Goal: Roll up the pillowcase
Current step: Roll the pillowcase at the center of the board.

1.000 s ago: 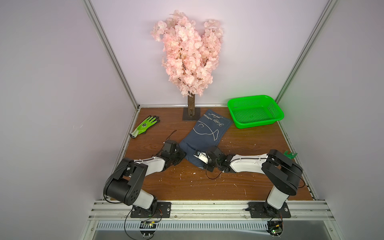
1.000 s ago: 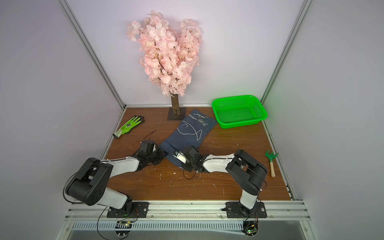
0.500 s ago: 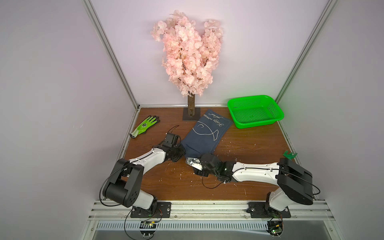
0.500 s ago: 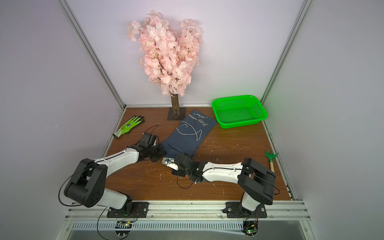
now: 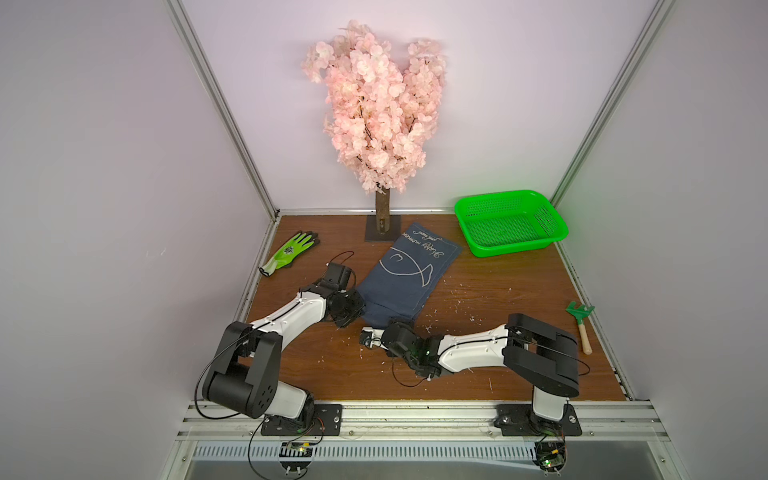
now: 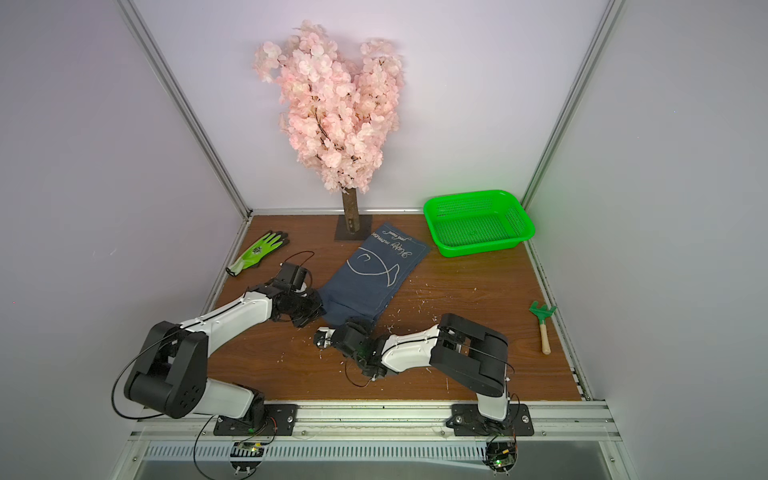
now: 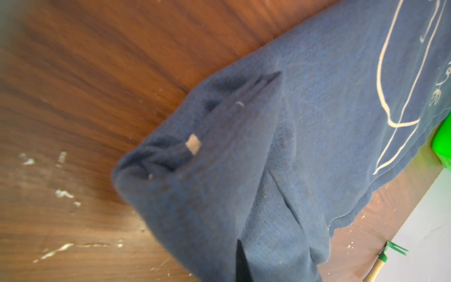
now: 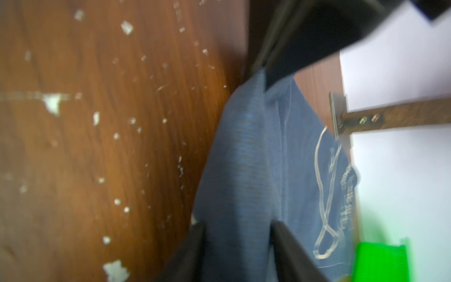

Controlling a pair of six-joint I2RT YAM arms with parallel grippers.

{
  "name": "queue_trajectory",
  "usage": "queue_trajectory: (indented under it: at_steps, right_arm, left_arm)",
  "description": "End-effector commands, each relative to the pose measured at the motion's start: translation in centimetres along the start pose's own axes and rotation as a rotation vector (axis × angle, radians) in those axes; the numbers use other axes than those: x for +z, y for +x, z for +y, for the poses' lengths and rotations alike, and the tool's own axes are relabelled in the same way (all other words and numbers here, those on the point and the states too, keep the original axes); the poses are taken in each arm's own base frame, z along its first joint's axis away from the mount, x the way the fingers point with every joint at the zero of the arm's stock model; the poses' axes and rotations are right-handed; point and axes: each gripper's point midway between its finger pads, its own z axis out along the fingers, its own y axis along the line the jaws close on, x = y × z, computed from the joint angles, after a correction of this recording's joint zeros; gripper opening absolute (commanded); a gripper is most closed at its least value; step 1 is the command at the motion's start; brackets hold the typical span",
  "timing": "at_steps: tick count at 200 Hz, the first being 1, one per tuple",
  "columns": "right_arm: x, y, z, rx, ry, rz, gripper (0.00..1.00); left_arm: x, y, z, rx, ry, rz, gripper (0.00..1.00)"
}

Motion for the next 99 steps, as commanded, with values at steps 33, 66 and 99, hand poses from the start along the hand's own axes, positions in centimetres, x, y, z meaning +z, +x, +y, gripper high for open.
queue_trajectory:
  at_steps: [33,66,99]
  right_arm:
    - [-1.7,-3.2,-2.2,0.156,-0.042,-0.08,0.03]
    - [-2.2,-3.4,-2.7,0.415,-0.267,-0.127,0.0]
    - [-2.5,-2.8,-4.2,0.657,-0.482,-0.18,0.0]
  left_arm:
    - [-1.8,-1.1,0.1,0.068,-0.043,-0.017,0.23]
    - [-3.3,-2.4,-0.9,0.136,-0.052,-0.067,0.4]
    - [-6.5,-4.1,-2.4,0.218,-0.045,-0.185,0.61]
